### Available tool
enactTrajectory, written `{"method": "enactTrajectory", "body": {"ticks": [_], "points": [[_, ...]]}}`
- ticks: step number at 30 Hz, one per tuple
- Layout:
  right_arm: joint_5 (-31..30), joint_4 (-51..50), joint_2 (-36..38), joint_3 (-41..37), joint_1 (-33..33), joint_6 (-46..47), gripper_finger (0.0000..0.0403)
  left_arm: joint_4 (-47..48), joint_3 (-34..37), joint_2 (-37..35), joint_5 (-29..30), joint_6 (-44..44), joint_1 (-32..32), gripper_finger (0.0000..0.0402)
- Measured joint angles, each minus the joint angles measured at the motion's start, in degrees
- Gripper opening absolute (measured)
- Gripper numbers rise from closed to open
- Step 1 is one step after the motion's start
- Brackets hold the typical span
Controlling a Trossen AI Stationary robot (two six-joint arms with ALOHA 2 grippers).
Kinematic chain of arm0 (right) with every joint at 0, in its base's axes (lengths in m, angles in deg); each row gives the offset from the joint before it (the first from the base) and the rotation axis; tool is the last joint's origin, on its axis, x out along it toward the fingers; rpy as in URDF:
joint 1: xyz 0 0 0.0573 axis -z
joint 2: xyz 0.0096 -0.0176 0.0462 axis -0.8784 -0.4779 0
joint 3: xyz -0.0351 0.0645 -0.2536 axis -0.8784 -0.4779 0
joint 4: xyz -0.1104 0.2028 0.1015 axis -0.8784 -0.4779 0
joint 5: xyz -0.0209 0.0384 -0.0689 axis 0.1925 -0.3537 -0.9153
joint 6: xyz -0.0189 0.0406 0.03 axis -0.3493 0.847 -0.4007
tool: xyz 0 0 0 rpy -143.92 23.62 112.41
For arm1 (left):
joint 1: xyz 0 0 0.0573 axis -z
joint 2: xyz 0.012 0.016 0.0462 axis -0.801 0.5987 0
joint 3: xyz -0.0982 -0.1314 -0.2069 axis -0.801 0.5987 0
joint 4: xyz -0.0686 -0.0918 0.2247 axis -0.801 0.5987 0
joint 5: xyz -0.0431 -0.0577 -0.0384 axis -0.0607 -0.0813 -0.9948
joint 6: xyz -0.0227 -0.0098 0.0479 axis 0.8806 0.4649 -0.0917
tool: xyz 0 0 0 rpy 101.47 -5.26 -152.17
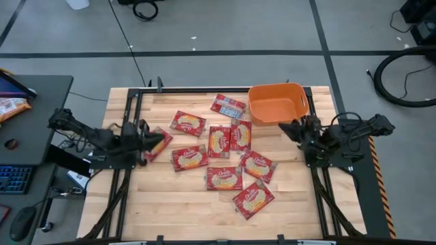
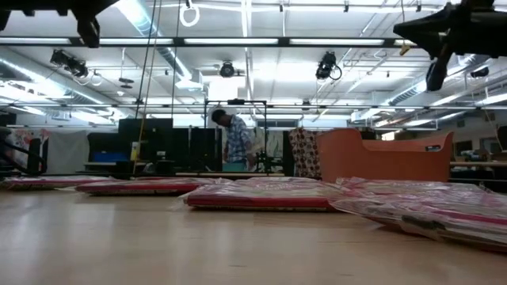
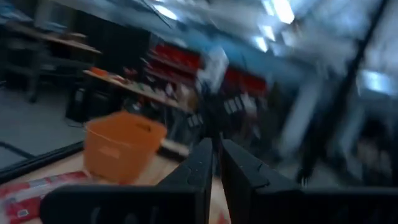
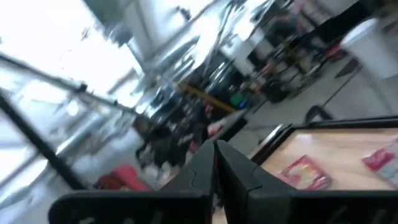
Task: Sort popcorn bags into baskets
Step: Put the red popcorn bag into the orange bin
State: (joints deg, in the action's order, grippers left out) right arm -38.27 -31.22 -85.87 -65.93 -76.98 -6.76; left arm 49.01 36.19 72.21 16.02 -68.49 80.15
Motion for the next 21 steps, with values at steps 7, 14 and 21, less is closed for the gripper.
{"method": "enactTrajectory", "body": {"ticks": [7,14,21], "points": [[3.7,-10.2,-9.0,6.9,4.4,4.4,0.0023,-8.3,0.0,0.0,13.6,8.6,-1.9,0.0036],[9.8,-10.0,-19.7,13.5,9.2,8.1,0.0023,-8.3,0.0,0.0,15.0,19.0,-3.1,0.0036],[13.2,3.7,-25.7,16.2,11.2,10.1,0.0023,-8.0,0.0,0.0,15.0,21.2,-3.2,0.0036]]}}
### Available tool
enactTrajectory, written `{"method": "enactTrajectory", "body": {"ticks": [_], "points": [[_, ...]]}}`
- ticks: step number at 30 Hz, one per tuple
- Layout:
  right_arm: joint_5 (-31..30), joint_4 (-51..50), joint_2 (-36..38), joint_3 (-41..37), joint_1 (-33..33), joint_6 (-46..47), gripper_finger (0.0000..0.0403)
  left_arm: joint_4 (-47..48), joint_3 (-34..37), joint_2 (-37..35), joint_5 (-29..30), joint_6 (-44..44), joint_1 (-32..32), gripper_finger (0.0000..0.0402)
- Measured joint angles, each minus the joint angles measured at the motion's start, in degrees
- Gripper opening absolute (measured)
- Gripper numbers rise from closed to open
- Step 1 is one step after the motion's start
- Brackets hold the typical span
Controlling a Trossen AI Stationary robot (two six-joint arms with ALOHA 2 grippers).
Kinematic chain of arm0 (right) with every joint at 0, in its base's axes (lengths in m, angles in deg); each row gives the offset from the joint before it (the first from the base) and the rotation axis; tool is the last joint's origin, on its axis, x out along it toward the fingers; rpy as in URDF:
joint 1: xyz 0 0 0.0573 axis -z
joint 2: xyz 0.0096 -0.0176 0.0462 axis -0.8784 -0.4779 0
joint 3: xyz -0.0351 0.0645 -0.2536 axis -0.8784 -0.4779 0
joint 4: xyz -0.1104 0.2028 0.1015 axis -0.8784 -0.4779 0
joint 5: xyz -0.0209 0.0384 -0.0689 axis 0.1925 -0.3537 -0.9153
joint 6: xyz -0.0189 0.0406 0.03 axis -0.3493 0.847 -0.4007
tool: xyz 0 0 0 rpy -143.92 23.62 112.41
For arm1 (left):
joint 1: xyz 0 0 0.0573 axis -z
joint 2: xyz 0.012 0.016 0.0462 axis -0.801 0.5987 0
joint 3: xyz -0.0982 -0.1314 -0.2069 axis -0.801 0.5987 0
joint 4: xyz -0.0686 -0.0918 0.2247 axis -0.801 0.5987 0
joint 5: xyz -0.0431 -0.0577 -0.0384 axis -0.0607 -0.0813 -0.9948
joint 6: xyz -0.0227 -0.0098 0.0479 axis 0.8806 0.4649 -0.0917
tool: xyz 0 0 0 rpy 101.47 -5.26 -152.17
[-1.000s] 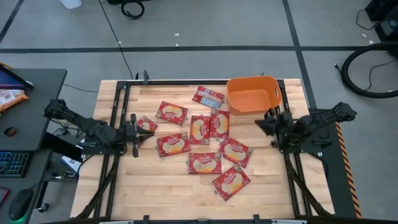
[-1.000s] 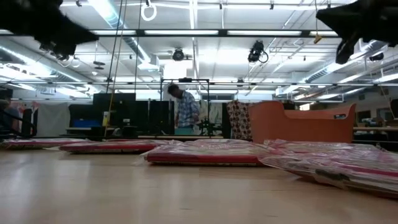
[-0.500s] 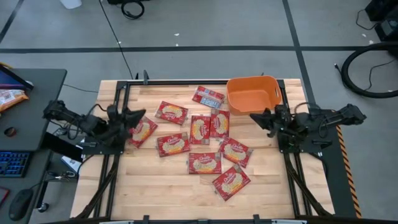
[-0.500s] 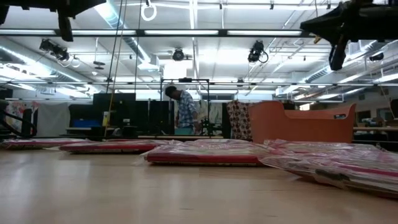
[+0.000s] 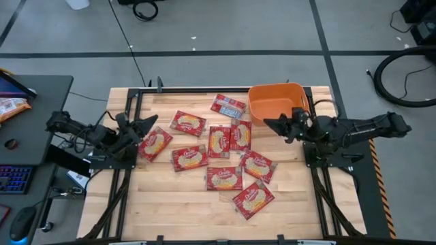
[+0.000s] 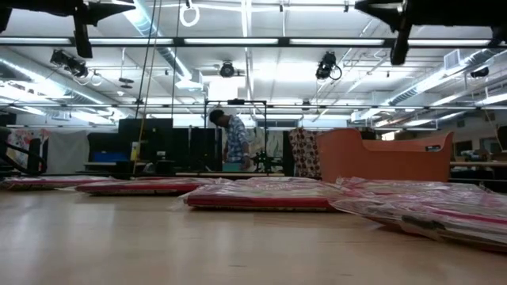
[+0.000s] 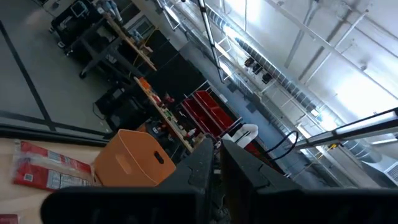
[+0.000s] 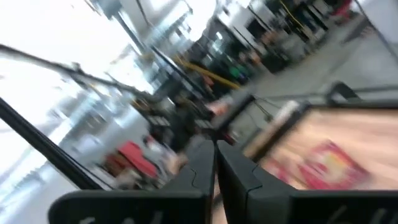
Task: Sort popcorn bags into baskets
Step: Put the red popcorn bag into the orange bin
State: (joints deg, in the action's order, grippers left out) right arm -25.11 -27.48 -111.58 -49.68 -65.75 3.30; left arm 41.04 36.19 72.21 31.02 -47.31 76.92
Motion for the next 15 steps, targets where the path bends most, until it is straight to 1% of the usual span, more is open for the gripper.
{"method": "enactTrajectory", "body": {"ticks": [1,2,3,6,9,12,15], "points": [[0.0,0.7,-0.9,0.7,0.5,-0.9,0.0023,0.0,0.0,0.0,-0.2,0.3,-0.1,0.0036],[1.1,-0.8,-1.6,1.9,1.2,-1.8,0.0022,0.0,0.0,0.0,-0.8,0.5,-0.3,0.0036],[3.9,-4.4,-2.2,3.5,2.2,-2.8,0.0021,0.0,0.0,0.0,-1.7,0.6,-0.4,0.0036],[13.6,-21.3,-5.6,10.1,4.6,-4.9,0.0016,0.3,0.0,0.3,-2.4,0.3,-0.4,0.0037],[18.6,-37.9,-10.1,15.8,6.4,-7.7,0.0012,1.0,0.0,1.3,-0.7,-0.2,-0.4,0.0039],[22.4,-49.2,-14.4,19.6,7.5,-10.3,0.0018,1.9,0.0,1.9,-0.1,0.3,-0.4,0.0056],[26.3,-55.2,-18.2,20.3,8.0,-10.5,0.0038,3.0,0.0,2.2,0.0,1.9,-0.4,0.0083]]}}
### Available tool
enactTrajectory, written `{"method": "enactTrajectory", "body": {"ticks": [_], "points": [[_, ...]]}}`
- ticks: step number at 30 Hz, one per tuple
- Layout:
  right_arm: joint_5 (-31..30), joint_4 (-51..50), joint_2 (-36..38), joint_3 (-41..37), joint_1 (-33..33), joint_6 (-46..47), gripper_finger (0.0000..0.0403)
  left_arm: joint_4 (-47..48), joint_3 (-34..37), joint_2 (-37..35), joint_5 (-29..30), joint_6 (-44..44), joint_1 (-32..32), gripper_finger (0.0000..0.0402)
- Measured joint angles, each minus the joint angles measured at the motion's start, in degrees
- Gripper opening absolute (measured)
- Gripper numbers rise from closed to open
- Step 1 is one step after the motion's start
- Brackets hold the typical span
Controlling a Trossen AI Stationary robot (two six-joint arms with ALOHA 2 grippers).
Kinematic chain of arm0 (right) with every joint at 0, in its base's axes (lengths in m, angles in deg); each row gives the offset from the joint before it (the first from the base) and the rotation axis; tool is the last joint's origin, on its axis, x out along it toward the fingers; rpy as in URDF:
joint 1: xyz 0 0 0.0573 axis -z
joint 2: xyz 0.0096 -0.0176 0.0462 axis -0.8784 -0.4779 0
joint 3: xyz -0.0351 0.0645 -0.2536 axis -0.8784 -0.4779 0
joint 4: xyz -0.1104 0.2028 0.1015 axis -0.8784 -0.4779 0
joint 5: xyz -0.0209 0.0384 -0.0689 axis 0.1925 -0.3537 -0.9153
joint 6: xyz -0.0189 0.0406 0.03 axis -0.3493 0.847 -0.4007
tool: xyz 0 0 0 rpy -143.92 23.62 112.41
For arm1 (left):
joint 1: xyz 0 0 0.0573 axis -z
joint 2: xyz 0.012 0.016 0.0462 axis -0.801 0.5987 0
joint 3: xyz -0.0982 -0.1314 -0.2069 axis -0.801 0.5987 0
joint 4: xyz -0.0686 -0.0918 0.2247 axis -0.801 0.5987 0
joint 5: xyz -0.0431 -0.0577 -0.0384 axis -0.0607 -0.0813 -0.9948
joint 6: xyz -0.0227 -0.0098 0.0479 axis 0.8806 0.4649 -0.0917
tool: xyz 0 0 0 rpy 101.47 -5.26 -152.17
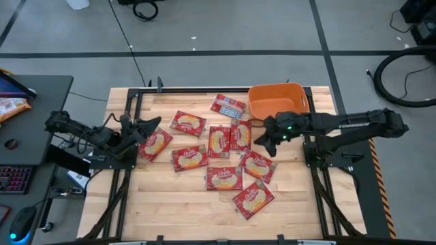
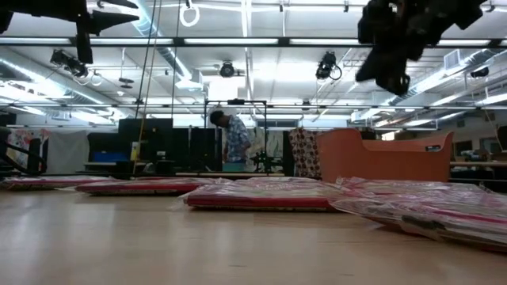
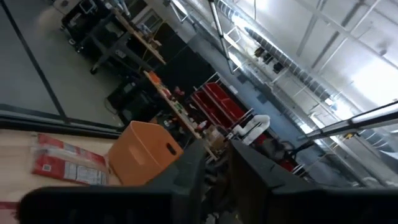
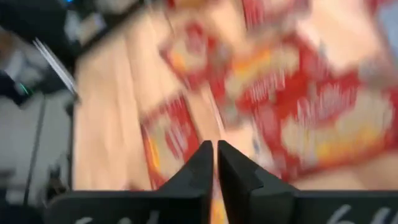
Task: Sort popcorn bags into baskets
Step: Put the red popcorn bag into the orange bin
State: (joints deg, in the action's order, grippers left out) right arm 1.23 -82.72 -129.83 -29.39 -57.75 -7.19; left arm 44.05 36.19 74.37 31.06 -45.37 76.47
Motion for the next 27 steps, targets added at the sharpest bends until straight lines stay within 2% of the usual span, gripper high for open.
{"method": "enactTrajectory", "body": {"ticks": [7,13,18,27], "points": [[5.0,-4.2,-8.5,0.2,0.1,1.4,0.0132,-0.1,0.0,0.1,-1.7,-0.1,0.0,0.0139],[5.3,-7.6,-15.4,0.2,1.5,4.5,0.0201,-0.2,0.0,0.1,-2.6,0.2,0.0,0.0146],[6.6,-11.2,-20.7,0.2,2.8,5.1,0.0208,-0.3,0.0,0.1,-2.6,0.2,0.0,0.0146],[8.4,-10.6,-28.1,0.2,3.2,1.9,0.0185,-0.3,0.0,0.1,-2.6,0.1,0.0,0.0146]]}}
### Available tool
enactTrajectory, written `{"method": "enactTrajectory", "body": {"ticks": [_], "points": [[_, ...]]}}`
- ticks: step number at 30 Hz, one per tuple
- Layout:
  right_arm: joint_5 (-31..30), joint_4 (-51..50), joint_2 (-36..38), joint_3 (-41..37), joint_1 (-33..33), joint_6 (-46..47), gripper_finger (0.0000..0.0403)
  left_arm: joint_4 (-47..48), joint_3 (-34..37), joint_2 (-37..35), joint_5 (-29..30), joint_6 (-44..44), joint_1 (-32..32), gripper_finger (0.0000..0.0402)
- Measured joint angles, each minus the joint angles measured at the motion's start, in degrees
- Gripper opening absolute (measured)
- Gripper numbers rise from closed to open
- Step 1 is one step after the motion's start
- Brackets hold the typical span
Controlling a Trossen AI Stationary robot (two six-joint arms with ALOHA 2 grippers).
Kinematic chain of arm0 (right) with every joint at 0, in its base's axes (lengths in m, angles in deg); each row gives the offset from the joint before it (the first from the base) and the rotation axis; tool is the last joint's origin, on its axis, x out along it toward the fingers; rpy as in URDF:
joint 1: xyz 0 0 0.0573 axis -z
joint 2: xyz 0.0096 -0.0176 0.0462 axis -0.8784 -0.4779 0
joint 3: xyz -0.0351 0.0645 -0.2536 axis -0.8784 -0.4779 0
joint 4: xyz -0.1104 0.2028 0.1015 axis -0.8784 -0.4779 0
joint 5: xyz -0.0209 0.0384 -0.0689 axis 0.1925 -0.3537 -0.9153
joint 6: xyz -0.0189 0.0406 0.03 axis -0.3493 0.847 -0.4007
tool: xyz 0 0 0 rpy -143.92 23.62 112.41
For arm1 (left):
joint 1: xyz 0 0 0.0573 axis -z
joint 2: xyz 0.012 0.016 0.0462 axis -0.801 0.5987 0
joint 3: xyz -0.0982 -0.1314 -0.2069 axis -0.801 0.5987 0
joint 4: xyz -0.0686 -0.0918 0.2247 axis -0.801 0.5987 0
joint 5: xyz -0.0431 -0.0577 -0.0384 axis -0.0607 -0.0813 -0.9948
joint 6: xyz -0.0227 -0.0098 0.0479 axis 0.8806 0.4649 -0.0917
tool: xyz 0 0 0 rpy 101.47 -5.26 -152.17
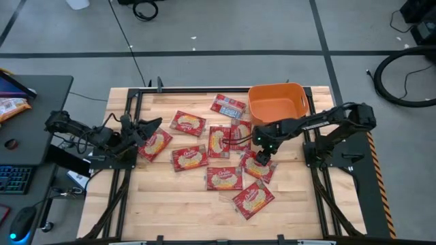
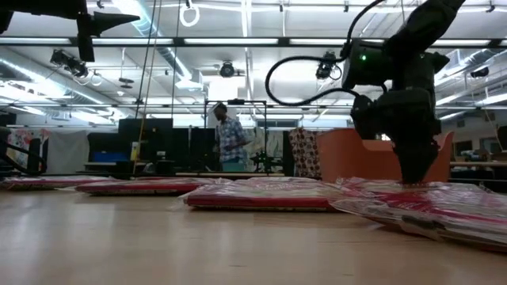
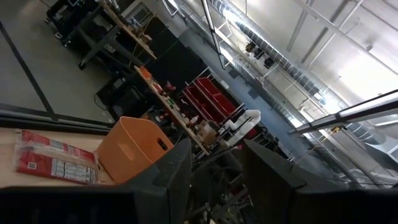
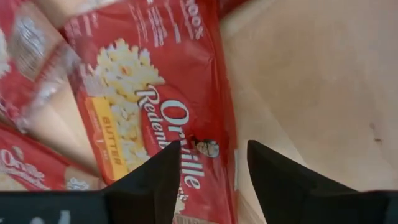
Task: Sort popcorn bags into baskets
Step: Put the red popcorn bag into the orange bin
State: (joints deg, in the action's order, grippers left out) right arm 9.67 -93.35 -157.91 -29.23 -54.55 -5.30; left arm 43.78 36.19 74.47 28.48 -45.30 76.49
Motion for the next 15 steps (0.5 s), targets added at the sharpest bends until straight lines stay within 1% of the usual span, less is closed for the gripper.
{"method": "enactTrajectory", "body": {"ticks": [3,5,8,12,13,15], "points": [[0.7,0.7,-1.7,0.0,-0.3,-0.7,0.0168,0.0,0.0,0.0,0.0,0.0,0.0,0.0146],[0.3,0.8,-2.5,0.1,-0.8,-0.9,0.0150,0.0,0.0,0.0,0.0,0.0,0.0,0.0146],[-1.4,0.7,-2.8,0.2,-1.5,-0.9,0.0107,0.0,0.0,0.0,-0.1,0.0,0.0,0.0146],[-3.0,1.0,-2.0,0.0,-2.0,-1.3,0.0029,0.0,0.0,0.0,-0.1,-0.1,0.0,0.0146],[-3.0,0.9,-1.9,0.0,-1.9,-1.6,0.0016,0.0,0.0,0.0,-0.1,-0.2,0.0,0.0146],[-3.1,0.6,-1.6,0.0,-1.9,-1.8,0.0011,0.0,0.0,0.0,-0.1,-0.2,0.0,0.0146]]}}
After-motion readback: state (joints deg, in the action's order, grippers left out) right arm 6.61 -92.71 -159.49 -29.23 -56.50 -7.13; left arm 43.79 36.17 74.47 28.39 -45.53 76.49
